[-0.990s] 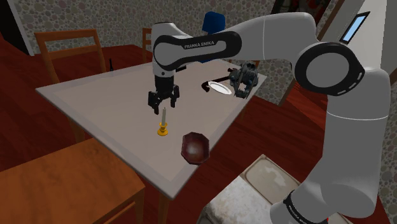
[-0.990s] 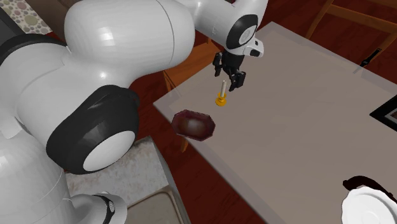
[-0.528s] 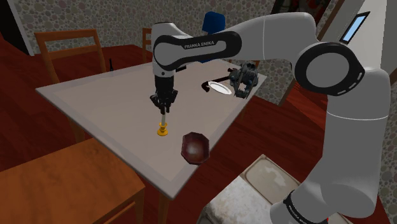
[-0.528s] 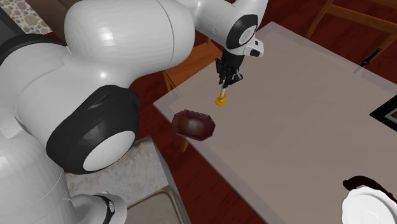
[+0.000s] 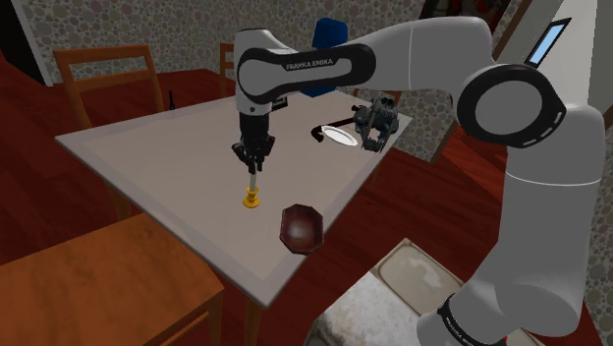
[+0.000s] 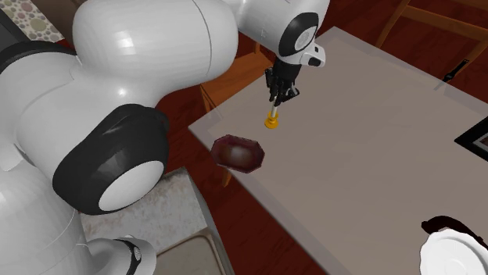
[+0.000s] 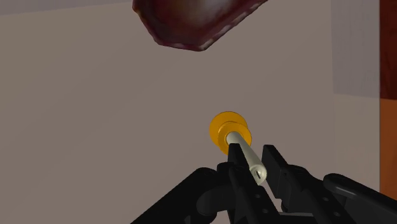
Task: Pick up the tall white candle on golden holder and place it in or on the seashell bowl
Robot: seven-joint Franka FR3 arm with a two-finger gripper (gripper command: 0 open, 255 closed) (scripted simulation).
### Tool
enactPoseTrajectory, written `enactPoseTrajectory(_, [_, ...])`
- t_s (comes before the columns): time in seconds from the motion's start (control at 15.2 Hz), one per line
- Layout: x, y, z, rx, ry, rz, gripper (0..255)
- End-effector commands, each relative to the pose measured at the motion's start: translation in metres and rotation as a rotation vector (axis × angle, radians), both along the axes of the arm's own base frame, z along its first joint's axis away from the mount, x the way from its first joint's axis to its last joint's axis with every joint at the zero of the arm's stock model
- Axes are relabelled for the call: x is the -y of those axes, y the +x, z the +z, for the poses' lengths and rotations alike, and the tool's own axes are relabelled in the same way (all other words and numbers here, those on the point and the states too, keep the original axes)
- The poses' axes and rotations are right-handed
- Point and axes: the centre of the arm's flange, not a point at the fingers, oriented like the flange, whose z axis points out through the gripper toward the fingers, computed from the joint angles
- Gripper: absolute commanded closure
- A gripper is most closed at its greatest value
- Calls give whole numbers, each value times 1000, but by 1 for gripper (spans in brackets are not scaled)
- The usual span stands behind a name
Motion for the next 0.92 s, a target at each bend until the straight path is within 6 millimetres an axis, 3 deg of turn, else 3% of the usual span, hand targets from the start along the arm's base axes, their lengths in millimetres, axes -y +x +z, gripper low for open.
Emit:
enactPoseTrajectory(0.0, [0,0,10,0,0,0,255])
enactPoseTrajectory(0.86, [0,0,79,0,0,0,255])
